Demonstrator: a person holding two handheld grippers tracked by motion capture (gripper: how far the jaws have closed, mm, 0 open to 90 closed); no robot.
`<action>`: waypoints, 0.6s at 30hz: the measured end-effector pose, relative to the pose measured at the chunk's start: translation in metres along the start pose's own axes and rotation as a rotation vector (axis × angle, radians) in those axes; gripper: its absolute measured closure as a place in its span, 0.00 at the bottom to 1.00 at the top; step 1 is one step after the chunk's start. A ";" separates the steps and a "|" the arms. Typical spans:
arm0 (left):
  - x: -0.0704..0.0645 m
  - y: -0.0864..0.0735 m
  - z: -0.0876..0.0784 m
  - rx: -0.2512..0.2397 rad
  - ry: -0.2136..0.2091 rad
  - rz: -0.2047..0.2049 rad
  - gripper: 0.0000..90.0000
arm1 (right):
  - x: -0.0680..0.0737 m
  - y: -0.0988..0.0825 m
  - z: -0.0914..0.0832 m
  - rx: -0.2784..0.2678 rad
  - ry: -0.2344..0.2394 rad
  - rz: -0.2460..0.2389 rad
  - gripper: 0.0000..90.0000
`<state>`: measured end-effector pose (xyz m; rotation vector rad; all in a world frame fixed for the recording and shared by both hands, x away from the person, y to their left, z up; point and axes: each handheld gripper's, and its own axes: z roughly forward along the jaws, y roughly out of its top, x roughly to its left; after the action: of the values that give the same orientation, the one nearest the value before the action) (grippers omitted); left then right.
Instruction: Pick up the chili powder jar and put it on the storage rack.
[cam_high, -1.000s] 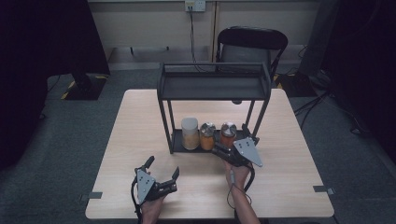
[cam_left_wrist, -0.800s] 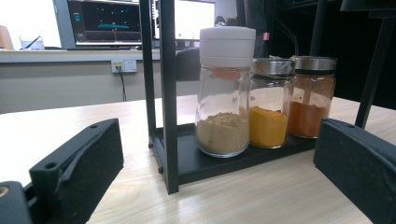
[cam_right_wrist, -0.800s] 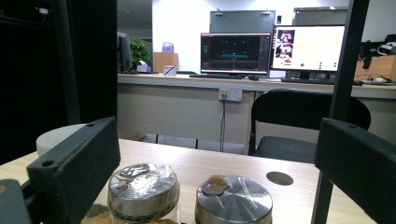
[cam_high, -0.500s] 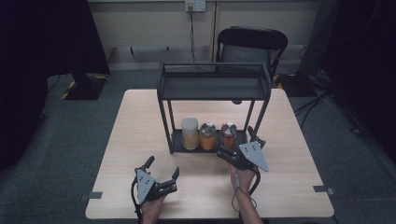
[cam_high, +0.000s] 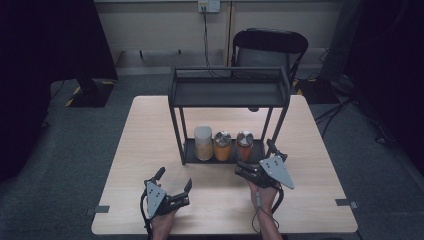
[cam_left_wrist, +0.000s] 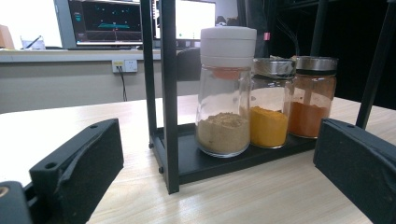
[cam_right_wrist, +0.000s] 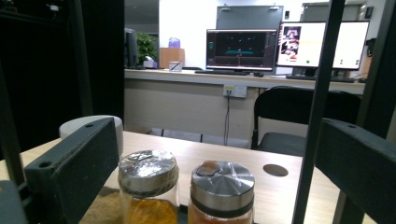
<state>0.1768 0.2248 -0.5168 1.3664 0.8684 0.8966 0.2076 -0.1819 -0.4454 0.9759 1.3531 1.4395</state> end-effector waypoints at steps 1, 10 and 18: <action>0.000 0.000 0.000 0.000 0.000 -0.001 0.01 | 0.000 0.000 -0.001 0.001 -0.004 0.003 0.00; 0.000 0.000 0.000 0.000 0.000 -0.002 0.01 | -0.006 0.000 -0.010 0.011 0.009 0.031 0.00; 0.000 0.000 0.000 0.000 0.000 -0.002 0.01 | -0.007 -0.003 -0.020 0.015 0.010 0.032 0.00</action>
<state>0.1769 0.2249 -0.5168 1.3652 0.8698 0.8951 0.1908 -0.1945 -0.4501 1.0050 1.3632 1.4617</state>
